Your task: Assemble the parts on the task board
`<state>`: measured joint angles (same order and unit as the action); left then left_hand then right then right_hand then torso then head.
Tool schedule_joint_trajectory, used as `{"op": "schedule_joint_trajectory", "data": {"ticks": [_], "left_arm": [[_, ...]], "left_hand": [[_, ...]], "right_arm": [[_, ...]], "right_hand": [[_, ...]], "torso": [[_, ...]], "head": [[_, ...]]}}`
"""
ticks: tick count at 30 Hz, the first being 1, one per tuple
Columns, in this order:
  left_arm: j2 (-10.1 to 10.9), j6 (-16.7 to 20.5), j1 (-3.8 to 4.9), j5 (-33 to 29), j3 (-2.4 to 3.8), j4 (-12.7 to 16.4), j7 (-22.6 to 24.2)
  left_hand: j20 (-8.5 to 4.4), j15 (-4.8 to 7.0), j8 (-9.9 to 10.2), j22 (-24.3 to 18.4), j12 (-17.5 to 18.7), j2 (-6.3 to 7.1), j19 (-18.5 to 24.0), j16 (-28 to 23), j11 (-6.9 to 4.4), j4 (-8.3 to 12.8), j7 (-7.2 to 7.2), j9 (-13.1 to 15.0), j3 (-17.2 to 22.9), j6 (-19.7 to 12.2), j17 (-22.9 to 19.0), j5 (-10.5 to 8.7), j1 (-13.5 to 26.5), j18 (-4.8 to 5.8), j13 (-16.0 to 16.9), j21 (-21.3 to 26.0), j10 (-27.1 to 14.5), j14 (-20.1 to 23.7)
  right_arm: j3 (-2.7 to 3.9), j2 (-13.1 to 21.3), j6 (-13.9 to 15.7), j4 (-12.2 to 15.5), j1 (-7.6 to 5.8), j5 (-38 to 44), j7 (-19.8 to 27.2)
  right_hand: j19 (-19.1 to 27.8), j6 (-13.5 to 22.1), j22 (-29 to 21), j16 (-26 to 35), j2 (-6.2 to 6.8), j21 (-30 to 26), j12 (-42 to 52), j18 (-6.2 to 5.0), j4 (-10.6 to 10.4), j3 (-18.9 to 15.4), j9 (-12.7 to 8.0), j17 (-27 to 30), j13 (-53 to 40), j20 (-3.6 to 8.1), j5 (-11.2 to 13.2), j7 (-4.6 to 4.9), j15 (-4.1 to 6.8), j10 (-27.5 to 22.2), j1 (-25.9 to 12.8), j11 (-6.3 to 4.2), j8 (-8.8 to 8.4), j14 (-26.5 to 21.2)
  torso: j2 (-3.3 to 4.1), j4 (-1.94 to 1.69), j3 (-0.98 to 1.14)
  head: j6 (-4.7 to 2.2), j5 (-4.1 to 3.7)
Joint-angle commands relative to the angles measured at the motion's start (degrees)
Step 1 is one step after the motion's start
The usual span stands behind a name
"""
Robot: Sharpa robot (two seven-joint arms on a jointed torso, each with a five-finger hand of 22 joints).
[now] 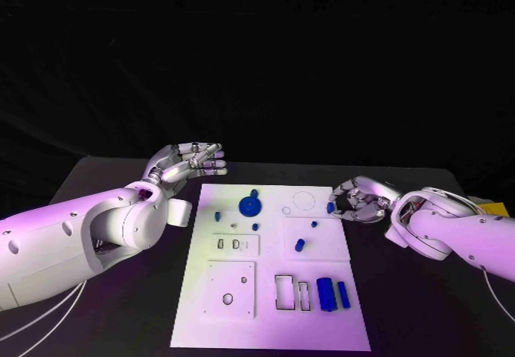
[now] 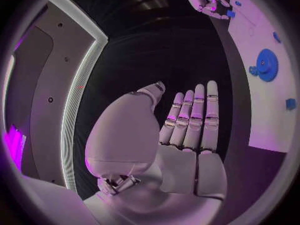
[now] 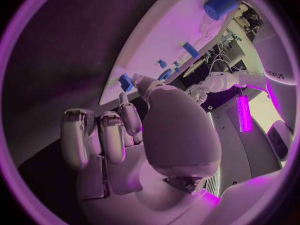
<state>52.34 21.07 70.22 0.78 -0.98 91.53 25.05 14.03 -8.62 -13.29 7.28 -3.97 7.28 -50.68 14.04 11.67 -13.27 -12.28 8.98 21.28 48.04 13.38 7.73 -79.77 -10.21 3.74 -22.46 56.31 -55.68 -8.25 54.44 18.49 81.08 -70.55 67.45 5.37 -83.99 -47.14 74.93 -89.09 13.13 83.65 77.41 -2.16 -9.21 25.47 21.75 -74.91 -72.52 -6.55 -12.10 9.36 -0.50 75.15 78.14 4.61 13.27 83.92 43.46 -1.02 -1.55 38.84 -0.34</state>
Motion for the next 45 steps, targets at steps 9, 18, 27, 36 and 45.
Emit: {"op": "schedule_joint_trajectory", "data": {"ticks": [9, 18, 27, 36, 45], "left_arm": [[0.04, -1.17, 0.03, -0.11, 0.04, 0.09, 0.29], [0.11, -1.16, 0.03, -0.11, 0.04, 0.1, 0.23], [0.15, -1.21, 0.04, -0.11, 0.04, 0.15, 0.22], [0.18, -1.41, 0.04, -0.11, 0.04, 0.15, 0.06], [0.27, -1.49, 0.04, -0.11, 0.03, 0.16, 0.0]], "left_hand": [[0.21, -0.08, 0.38, -0.13, 0.23, -0.23, 0.32, -0.36, 0.05, 0.03, -2.82, -0.1, 0.5, -0.47, 0.16, -0.21, 0.41, -0.2, -0.01, 0.24, -0.46, 0.36], [0.21, -0.08, 0.38, -0.13, 0.23, -0.23, 0.32, -0.36, 0.05, 0.03, -2.82, -0.1, 0.5, -0.47, 0.16, -0.21, 0.41, -0.2, -0.01, 0.24, -0.46, 0.36], [0.21, -0.08, 0.38, -0.13, 0.23, -0.23, 0.32, -0.36, 0.05, 0.03, -2.82, -0.1, 0.5, -0.47, 0.16, -0.21, 0.41, -0.2, -0.01, 0.24, -0.46, 0.36], [0.22, -0.09, 0.41, -0.16, 0.23, -0.24, 0.34, -0.42, 0.06, 0.05, -2.83, -0.1, 0.54, -0.47, 0.2, -0.22, 0.46, -0.2, -0.01, 0.24, -0.49, 0.36], [0.22, -0.09, 0.41, -0.16, 0.23, -0.24, 0.34, -0.42, 0.06, 0.05, -2.83, -0.1, 0.54, -0.47, 0.2, -0.22, 0.46, -0.2, -0.01, 0.24, -0.49, 0.36]], "right_arm": [[-0.01, -0.77, -0.2, -0.21, 0.41, 0.14, -0.7], [-0.01, -1.37, -0.14, -0.93, 0.73, 1.44, -1.13], [-0.01, -2.14, 1.0, -1.85, 1.16, 2.16, -1.56], [-0.01, -2.38, 3.02, -1.89, 1.36, 1.54, -1.64], [0.02, -2.01, 6.4, -1.16, 1.38, 1.26, -2.3]], "right_hand": [[-1.03, -0.9, 9.46, -0.29, -1.27, 0.45, 0.14, 0.28, -0.12, 0.47, 0.16, -13.38, -0.33, -0.35, 0.23, 0.38, -0.35, 0.26, 0.06, 0.32, 0.12, 5.64], [-1.18, -2.29, 9.64, -0.31, -1.83, 0.59, 0.35, 0.32, -0.07, 0.69, 0.44, -13.42, -0.59, -0.32, 0.41, 0.13, -0.23, 0.56, 0.06, 0.14, 0.76, 5.65], [-1.41, -4.11, 9.91, -0.36, -2.35, 0.81, 0.56, 0.39, 0.37, 0.94, 0.95, -13.56, -0.88, -0.1, 0.48, -0.29, 0.07, 0.9, 0.34, -0.23, 1.91, 5.69], [-1.94, -6.62, 10.54, -0.37, -3.63, 1.38, 0.99, 0.58, 0.66, 1.0, 2.3, -13.61, -1.53, 0.58, 0.27, -1.39, 0.86, 1.73, 0.13, -1.17, 4.73, 5.71], [-2.11, -6.67, 10.74, -0.39, -4.89, 1.55, 1.08, 0.63, 1.01, 1.46, 3.01, -13.65, -1.75, 0.97, -0.54, -1.77, 1.24, 2.07, 0.4, -1.56, 6.01, 5.72]], "torso": [[-0.05, 0.04, -0.02], [0.0, 0.04, 0.02], [0.0, 0.04, 0.04], [-0.03, -0.01, 0.03], [-0.07, 0.04, 0.05]], "head": [[0.04, -0.03], [0.13, 0.05], [0.16, -0.02], [0.28, 0.05], [0.45, 0.17]]}}
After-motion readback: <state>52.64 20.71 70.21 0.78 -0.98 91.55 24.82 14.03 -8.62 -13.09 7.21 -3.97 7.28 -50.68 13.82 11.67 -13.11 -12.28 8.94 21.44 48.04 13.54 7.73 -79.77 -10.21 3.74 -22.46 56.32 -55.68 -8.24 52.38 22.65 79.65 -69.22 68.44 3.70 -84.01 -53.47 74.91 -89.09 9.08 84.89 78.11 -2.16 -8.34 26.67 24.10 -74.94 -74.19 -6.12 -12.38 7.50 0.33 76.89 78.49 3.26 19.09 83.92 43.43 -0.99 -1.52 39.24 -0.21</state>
